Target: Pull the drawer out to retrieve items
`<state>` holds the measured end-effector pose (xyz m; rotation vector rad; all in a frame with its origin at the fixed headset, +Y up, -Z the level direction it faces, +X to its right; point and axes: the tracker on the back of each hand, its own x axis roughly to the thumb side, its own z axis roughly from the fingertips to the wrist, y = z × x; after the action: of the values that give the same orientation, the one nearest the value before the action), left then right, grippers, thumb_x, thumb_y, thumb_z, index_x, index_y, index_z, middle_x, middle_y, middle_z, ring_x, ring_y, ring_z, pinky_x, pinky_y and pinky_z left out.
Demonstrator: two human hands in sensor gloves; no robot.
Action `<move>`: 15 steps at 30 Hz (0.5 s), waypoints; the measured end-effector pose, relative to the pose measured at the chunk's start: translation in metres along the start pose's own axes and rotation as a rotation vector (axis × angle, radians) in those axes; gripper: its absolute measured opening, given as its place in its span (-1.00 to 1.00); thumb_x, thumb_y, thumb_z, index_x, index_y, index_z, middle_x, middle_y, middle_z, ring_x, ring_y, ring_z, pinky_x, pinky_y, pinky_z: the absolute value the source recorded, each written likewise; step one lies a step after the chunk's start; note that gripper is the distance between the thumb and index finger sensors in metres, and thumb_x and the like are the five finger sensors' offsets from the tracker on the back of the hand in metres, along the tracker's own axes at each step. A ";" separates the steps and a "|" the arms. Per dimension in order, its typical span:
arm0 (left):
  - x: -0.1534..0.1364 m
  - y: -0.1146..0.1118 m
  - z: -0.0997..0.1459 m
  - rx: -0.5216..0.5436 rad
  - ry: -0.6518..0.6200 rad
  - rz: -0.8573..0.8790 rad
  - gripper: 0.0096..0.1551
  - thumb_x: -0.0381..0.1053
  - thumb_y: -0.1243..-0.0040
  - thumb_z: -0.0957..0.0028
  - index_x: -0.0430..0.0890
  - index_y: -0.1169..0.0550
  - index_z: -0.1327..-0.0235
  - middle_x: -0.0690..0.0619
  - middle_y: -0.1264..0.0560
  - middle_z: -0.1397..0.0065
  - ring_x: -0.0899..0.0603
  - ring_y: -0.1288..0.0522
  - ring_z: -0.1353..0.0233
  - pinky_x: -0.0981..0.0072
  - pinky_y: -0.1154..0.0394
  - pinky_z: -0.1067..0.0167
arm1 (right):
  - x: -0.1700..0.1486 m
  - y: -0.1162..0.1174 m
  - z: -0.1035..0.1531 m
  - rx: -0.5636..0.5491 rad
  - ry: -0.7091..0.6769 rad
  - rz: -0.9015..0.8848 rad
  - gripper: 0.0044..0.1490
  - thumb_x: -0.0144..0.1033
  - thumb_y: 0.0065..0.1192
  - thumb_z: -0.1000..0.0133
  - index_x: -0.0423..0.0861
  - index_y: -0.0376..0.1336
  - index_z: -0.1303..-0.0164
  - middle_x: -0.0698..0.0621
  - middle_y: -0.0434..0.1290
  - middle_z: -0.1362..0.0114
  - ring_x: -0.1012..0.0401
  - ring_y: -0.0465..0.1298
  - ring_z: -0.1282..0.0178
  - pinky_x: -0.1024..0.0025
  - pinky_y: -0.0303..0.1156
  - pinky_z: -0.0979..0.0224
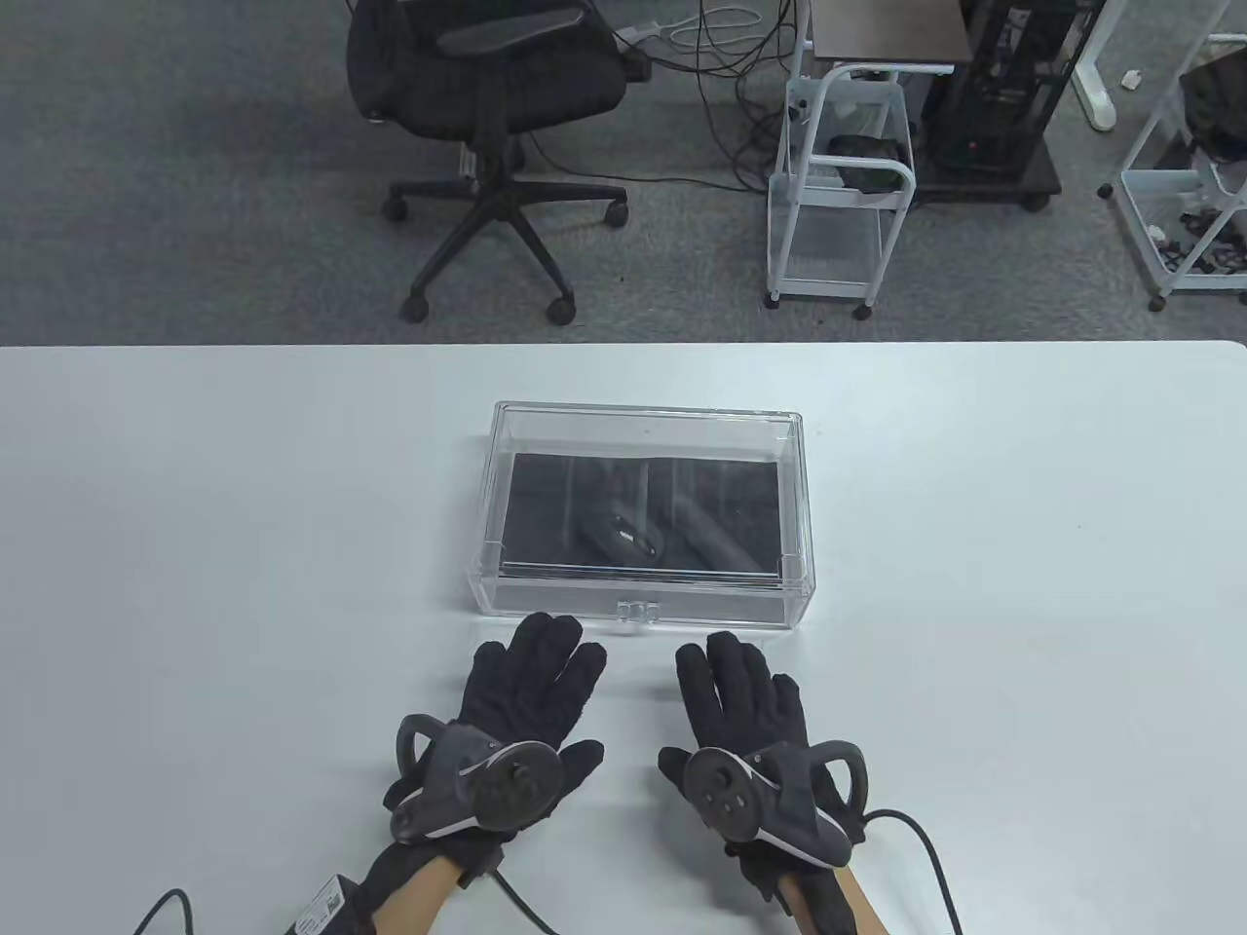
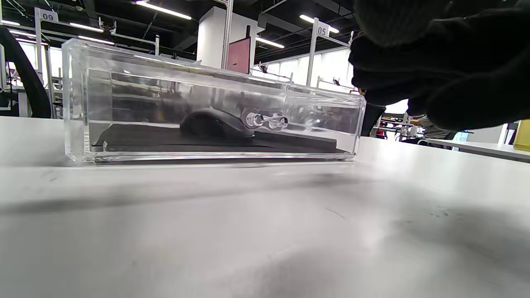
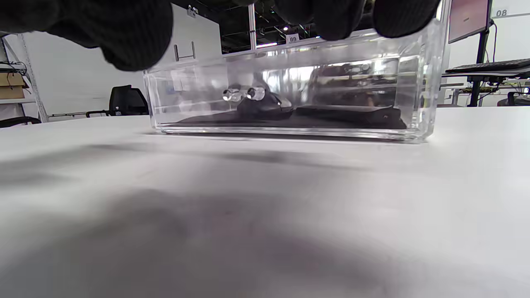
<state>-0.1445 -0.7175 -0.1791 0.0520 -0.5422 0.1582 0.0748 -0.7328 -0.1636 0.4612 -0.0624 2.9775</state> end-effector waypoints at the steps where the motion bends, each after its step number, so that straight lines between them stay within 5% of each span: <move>1: 0.000 0.000 0.000 0.000 0.000 0.001 0.08 0.35 -0.07 -0.07 0.04 0.09 -0.72 -0.17 0.12 -0.82 -0.38 0.09 -0.79 -0.52 -0.04 -0.53 | 0.000 0.000 0.000 0.001 -0.001 0.000 0.26 0.22 0.17 -0.10 -0.13 -0.32 -0.77 -0.31 -0.15 -0.79 -0.29 0.06 -0.74 -0.39 0.14 -0.57; 15: -0.002 0.002 -0.001 0.005 0.015 0.012 0.08 0.34 -0.08 -0.07 0.04 0.09 -0.72 -0.18 0.11 -0.82 -0.40 0.08 -0.78 -0.53 -0.04 -0.53 | 0.010 0.001 0.002 -0.048 -0.015 0.032 0.23 0.20 0.17 -0.10 -0.15 -0.27 -0.77 -0.31 -0.10 -0.79 -0.29 0.10 -0.73 -0.38 0.15 -0.56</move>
<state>-0.1466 -0.7154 -0.1807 0.0521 -0.5271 0.1714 0.0664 -0.7329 -0.1584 0.4810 -0.1444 2.9967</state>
